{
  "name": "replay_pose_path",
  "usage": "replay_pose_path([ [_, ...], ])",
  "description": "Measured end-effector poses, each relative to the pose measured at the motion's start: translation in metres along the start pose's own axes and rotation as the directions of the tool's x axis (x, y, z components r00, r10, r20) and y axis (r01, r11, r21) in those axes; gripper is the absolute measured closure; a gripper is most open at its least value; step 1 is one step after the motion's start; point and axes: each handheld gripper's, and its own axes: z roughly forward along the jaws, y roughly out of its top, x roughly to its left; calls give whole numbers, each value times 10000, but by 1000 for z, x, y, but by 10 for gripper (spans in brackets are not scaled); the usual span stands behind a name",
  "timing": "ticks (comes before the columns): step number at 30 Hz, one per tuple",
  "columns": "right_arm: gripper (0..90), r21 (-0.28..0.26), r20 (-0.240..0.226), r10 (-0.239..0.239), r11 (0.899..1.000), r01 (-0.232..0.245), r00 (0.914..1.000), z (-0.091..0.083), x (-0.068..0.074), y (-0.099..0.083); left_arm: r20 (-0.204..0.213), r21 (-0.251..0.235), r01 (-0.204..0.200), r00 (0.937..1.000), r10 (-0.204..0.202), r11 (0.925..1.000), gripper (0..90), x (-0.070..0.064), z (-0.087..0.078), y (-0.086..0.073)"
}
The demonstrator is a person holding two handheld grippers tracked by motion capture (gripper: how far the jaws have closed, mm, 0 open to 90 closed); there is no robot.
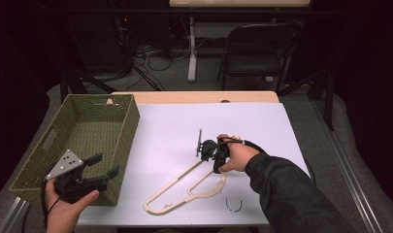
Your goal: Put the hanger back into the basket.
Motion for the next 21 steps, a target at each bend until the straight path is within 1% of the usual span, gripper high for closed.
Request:
replay_pose_path([
  [4,516,-31,-20,-162,9999,162,9999,7,1,4,-11,2,-4,10000,4,10000,240,0,-1,0],
  [6,516,-45,-124,-257,9997,257,9996,11,1,6,-26,12,0,10000,0,10000,240,0,-1,0],
  [8,515,-35,-131,-393,9992,393,9991,14,2,8,-41,23,2,10000,-2,10000,240,0,-1,-1],
  [10,514,-29,-197,-432,9991,432,9989,16,4,10,-53,15,11,10000,-11,10000,240,0,-1,-1],
  [14,497,-8,-248,-590,9983,590,9979,21,6,14,-95,23,17,10000,-17,10000,240,0,-3,-2],
  [15,488,-24,-228,-699,9976,698,9973,23,6,15,-97,20,23,10000,-22,10000,240,0,-3,-2],
  [18,476,73,-219,-744,9972,746,9970,26,7,16,-136,3,58,9999,-58,10000,240,1,-4,-3],
  [21,476,38,-238,-790,9969,792,9966,29,7,17,-176,7,65,9998,-65,10000,240,1,-5,-3],
])
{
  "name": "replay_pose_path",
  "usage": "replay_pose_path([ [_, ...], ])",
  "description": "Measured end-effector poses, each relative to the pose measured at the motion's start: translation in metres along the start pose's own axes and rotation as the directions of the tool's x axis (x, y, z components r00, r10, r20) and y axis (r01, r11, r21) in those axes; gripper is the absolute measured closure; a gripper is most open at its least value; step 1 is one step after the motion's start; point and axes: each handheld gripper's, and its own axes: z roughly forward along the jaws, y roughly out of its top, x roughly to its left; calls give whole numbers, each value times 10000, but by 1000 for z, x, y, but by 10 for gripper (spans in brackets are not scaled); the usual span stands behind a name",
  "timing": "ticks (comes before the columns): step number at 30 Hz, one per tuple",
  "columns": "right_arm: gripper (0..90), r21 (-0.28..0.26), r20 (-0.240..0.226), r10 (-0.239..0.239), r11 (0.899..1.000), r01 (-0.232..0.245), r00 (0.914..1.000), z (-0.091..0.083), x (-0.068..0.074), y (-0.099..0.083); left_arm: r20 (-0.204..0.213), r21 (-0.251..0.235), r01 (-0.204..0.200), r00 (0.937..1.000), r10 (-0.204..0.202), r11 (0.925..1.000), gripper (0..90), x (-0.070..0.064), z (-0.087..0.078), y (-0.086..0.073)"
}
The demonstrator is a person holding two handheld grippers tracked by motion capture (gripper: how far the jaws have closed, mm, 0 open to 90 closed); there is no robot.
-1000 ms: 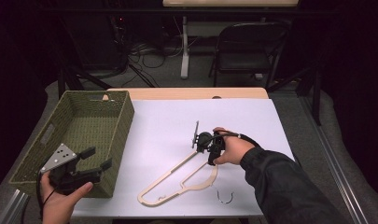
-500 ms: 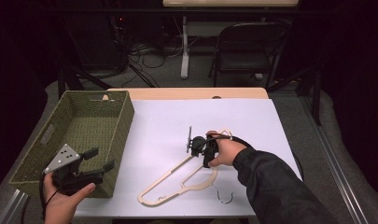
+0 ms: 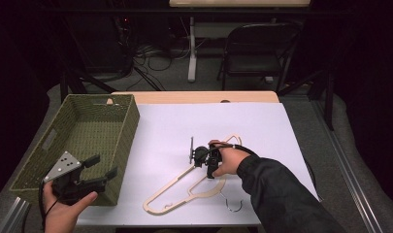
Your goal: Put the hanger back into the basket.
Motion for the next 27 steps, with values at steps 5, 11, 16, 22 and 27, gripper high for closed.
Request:
replay_pose_path([
  [5,476,-103,-67,-4,9999,3,10000,5,1,1,-56,-6,43,10000,-43,10000,240,1,-2,0],
  [11,476,-127,-125,-14,9999,12,9999,9,1,1,-55,12,46,10000,-46,10000,240,1,-1,-1],
  [16,477,-116,-161,-64,9999,62,9998,10,2,2,-16,33,23,10000,-23,10000,240,0,1,0],
  [22,560,-141,-449,5,9999,-11,9990,10,0,2,-13,24,36,10000,-36,10000,240,0,1,0],
  [27,609,-27,-585,-54,10000,53,9983,10,1,2,-11,4,25,10000,-25,10000,240,1,0,0],
])
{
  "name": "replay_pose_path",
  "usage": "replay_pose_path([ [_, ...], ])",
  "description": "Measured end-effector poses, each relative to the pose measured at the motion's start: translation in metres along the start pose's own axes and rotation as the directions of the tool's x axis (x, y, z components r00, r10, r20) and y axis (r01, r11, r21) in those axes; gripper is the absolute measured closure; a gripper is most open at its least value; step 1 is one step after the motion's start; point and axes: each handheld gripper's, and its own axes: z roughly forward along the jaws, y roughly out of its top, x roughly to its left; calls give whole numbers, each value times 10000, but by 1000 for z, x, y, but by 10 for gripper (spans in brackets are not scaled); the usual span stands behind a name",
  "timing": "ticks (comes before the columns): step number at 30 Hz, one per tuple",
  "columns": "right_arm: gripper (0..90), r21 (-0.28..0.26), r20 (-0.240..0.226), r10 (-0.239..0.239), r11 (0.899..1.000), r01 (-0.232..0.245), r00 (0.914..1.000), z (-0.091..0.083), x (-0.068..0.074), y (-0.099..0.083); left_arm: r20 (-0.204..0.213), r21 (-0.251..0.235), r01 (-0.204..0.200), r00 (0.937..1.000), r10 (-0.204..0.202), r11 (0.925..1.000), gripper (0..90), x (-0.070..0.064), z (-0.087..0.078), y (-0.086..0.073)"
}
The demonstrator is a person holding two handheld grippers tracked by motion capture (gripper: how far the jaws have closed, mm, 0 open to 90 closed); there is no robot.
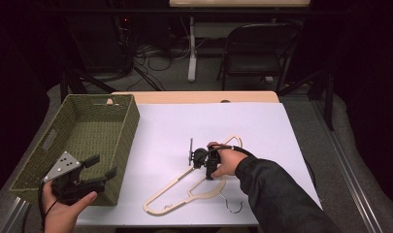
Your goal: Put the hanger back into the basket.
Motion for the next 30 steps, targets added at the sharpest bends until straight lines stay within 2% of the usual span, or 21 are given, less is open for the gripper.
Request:
replay_pose_path([
  [3,652,125,-1,-119,9999,119,9999,0,2,0,3,-10,4,10000,-4,10000,240,0,0,0],
  [8,770,318,-262,-318,9990,326,9992,0,4,-3,-34,-23,16,10000,-16,10000,240,0,-2,0],
  [13,854,478,-362,-261,9985,278,9990,-1,7,-6,-51,-18,11,10000,-11,10000,240,1,-2,0],
  [15,859,370,-436,107,9993,-91,9990,-1,6,-8,-48,-13,4,10000,-4,10000,240,0,-2,0],
  [19,859,191,-513,338,9993,-329,9981,-2,5,-12,-48,-11,29,10000,-29,10000,240,0,-1,0],
  [30,860,189,-419,255,9995,-247,9988,-4,5,-13,24,-12,-26,10000,27,10000,240,-2,1,1],
])
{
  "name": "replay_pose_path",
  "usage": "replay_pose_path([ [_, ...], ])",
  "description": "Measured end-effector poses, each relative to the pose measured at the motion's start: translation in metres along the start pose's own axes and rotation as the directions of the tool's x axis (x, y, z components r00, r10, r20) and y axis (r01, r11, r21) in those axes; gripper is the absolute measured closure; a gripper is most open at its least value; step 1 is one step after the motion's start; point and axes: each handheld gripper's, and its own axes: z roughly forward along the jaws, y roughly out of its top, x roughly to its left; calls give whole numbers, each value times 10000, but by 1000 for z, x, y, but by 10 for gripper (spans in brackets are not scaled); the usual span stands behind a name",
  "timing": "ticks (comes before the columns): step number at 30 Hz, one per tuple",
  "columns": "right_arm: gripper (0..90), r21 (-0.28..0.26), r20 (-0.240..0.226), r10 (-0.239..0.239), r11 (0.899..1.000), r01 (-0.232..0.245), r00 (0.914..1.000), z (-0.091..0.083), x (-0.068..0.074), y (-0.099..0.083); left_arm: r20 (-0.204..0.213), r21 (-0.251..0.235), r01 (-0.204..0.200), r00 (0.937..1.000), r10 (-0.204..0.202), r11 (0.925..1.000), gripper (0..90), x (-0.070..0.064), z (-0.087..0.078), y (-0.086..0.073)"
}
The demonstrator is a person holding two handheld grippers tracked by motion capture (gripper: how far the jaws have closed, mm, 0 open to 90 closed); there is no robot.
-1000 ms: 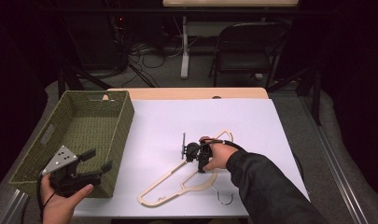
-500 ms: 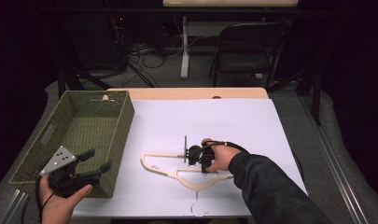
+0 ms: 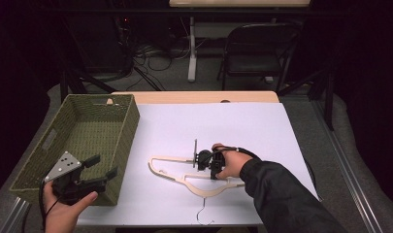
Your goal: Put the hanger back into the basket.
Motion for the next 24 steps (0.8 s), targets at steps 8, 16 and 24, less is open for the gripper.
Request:
replay_pose_path([
  [8,861,-32,-46,0,10000,0,10000,-3,0,-1,103,-1,-186,9998,186,9998,245,-5,1,1],
  [16,861,-101,-180,53,9999,-54,9998,-11,-3,-9,623,46,-777,9951,773,9970,245,-24,9,5],
  [24,861,-569,-282,239,9981,-255,9993,-38,-4,-15,1179,418,-2201,9697,2140,9746,245,-52,27,2],
])
